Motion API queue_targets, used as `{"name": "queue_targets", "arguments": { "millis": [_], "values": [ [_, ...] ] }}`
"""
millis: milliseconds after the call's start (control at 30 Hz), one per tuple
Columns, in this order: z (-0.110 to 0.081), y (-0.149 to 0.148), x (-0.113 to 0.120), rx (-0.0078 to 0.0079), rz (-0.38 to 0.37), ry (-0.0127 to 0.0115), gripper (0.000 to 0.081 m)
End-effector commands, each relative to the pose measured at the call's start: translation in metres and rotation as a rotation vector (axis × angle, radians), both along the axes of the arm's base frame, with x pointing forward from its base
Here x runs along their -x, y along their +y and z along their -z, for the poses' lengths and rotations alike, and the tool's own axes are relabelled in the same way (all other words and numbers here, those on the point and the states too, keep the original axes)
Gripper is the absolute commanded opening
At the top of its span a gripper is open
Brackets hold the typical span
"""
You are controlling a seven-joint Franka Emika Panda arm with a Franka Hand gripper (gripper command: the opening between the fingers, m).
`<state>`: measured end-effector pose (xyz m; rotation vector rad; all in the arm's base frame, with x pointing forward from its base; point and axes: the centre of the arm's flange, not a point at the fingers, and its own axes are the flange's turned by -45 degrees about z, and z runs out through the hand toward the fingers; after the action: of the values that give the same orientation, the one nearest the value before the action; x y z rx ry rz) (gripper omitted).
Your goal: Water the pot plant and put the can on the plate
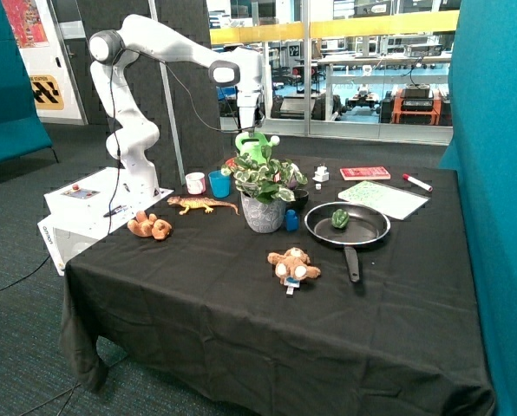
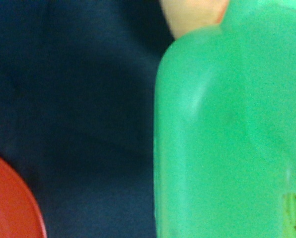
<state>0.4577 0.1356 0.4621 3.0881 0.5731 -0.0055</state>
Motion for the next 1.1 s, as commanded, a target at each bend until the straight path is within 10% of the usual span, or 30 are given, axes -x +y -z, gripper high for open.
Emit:
{"name": "queue_targets", "arguments": {
  "millis": [0, 533, 1067],
  "values": [
    [-0.002, 0.027, 0.011, -0.0016, -0.139, -0.0032, 0.0],
    [0.002, 0.057, 0.023, -0.002, -0.371, -0.003, 0.0],
    [0.014, 0.074, 0.028, -0.0021, -0.441, -0.003, 0.0]
  ]
}}
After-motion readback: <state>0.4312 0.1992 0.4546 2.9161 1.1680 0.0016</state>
